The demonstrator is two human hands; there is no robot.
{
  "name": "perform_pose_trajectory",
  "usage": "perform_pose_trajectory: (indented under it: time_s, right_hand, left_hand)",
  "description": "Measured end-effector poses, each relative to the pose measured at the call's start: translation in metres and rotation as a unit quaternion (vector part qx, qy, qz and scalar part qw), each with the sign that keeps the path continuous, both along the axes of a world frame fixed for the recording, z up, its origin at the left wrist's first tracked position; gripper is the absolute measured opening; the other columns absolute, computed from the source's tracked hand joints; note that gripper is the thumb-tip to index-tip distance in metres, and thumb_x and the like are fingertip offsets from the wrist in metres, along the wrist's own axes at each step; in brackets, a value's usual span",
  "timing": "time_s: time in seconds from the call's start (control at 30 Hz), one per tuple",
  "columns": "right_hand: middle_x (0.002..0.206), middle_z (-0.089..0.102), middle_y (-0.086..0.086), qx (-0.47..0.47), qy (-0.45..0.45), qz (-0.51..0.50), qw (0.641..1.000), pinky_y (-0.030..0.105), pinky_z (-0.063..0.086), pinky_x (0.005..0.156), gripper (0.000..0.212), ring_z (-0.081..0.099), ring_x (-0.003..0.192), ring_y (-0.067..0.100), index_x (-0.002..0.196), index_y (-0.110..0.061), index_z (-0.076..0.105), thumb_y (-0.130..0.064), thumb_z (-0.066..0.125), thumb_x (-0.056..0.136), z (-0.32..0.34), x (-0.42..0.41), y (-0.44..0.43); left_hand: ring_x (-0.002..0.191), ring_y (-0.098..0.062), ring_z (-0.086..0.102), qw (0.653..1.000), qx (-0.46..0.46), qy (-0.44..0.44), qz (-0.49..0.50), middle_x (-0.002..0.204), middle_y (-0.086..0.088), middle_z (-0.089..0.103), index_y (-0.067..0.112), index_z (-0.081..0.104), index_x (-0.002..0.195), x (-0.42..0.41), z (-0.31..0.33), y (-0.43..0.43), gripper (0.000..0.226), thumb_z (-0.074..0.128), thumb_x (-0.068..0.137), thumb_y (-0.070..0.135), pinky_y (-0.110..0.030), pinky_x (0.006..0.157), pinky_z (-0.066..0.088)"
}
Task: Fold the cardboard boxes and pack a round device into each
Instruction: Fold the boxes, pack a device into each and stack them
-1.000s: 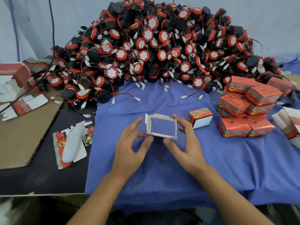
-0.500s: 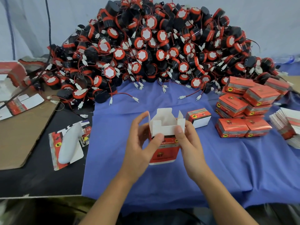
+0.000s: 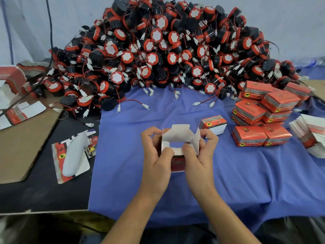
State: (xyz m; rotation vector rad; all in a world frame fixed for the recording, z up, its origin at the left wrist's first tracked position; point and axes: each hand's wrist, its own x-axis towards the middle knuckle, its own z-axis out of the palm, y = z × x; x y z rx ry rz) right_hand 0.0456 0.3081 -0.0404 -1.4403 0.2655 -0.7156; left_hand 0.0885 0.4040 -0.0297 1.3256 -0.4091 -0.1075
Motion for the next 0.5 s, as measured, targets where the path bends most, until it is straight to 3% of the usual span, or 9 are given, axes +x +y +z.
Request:
perform_pose_trajectory:
  time_s: [0.1, 0.2, 0.3, 0.43, 0.5]
  right_hand:
    - [0.101, 0.057, 0.010, -0.017, -0.008, 0.000, 1.000, 0.023, 0.048, 0.069, 0.029, 0.053, 0.080, 0.012, 0.106, -0.039, 0.048, -0.015, 0.049, 0.090, 0.007, -0.002, 0.002]
    - [0.096, 0.060, 0.000, -0.003, -0.036, 0.011, 0.999, 0.021, 0.049, 0.071, 0.016, 0.057, 0.082, 0.009, 0.108, -0.026, 0.052, -0.022, 0.054, 0.093, 0.009, -0.003, 0.002]
    - [0.097, 0.063, -0.004, 0.028, -0.034, 0.015, 0.999, 0.029, 0.050, 0.072, 0.021, 0.059, 0.086, 0.013, 0.104, -0.025, 0.059, -0.040, 0.052, 0.092, 0.012, -0.004, 0.001]
    - [0.093, 0.065, -0.004, 0.051, -0.026, 0.027, 0.998, 0.022, 0.050, 0.068, 0.009, 0.060, 0.082, 0.010, 0.103, -0.023, 0.060, -0.026, 0.055, 0.096, 0.014, -0.003, 0.000]
    - [0.096, 0.066, -0.001, 0.059, -0.019, 0.035, 0.997, 0.021, 0.052, 0.069, 0.016, 0.061, 0.084, 0.012, 0.108, -0.028, 0.058, -0.021, 0.057, 0.093, 0.013, -0.003, 0.001]
  left_hand:
    - [0.089, -0.017, 0.059, 0.999, 0.028, -0.036, 0.022, 0.106, 0.001, 0.062, 0.042, 0.051, 0.105, 0.000, 0.000, 0.001, 0.043, 0.046, 0.082, 0.006, -0.036, 0.074, 0.053]
    - [0.088, -0.019, 0.061, 0.998, 0.028, -0.055, 0.020, 0.101, 0.005, 0.062, 0.037, 0.055, 0.104, -0.002, -0.002, 0.005, 0.027, 0.051, 0.087, 0.017, -0.030, 0.070, 0.054]
    - [0.083, -0.014, 0.058, 1.000, -0.013, 0.020, 0.012, 0.095, 0.008, 0.062, 0.032, 0.061, 0.095, -0.002, -0.002, 0.006, 0.012, 0.050, 0.091, 0.029, -0.027, 0.066, 0.050]
    - [0.082, -0.013, 0.060, 0.998, -0.028, 0.057, 0.030, 0.096, 0.006, 0.065, 0.031, 0.061, 0.095, 0.001, 0.002, 0.007, 0.012, 0.051, 0.091, 0.026, -0.025, 0.063, 0.051]
    - [0.085, -0.017, 0.065, 0.996, -0.049, 0.069, 0.019, 0.102, 0.003, 0.069, 0.033, 0.055, 0.102, 0.000, 0.003, 0.007, 0.014, 0.053, 0.092, 0.023, -0.028, 0.065, 0.055]
